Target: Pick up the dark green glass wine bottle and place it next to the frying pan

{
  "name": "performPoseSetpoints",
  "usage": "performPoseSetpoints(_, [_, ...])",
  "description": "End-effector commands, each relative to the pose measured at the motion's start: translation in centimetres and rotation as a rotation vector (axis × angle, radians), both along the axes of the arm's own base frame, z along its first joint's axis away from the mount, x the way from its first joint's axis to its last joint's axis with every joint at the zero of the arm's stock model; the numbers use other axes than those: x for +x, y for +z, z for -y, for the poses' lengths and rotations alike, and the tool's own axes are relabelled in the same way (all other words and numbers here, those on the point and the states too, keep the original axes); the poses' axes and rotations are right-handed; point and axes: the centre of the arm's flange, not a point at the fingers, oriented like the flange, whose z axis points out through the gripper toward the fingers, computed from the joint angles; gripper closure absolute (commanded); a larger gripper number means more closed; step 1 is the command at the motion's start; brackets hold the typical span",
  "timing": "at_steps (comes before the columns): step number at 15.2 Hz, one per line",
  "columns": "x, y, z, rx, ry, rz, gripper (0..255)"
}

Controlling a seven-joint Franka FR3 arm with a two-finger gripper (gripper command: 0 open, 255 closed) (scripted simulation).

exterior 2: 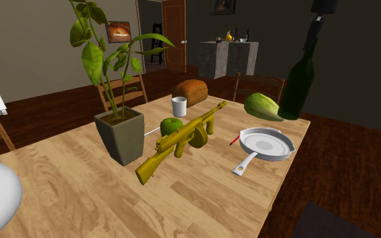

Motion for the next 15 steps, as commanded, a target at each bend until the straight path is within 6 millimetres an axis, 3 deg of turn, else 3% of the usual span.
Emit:
performPoseSetpoints(1, [0.0,0.0,2.6,-0.001,0.003,0.001,255])
performPoseSetpoints(4, [0.1,0.0,6.6,-0.001,0.003,0.001,255])
performPoseSetpoints(15, [0.1,-5.8,6.6,-0.001,0.003,0.001,255])
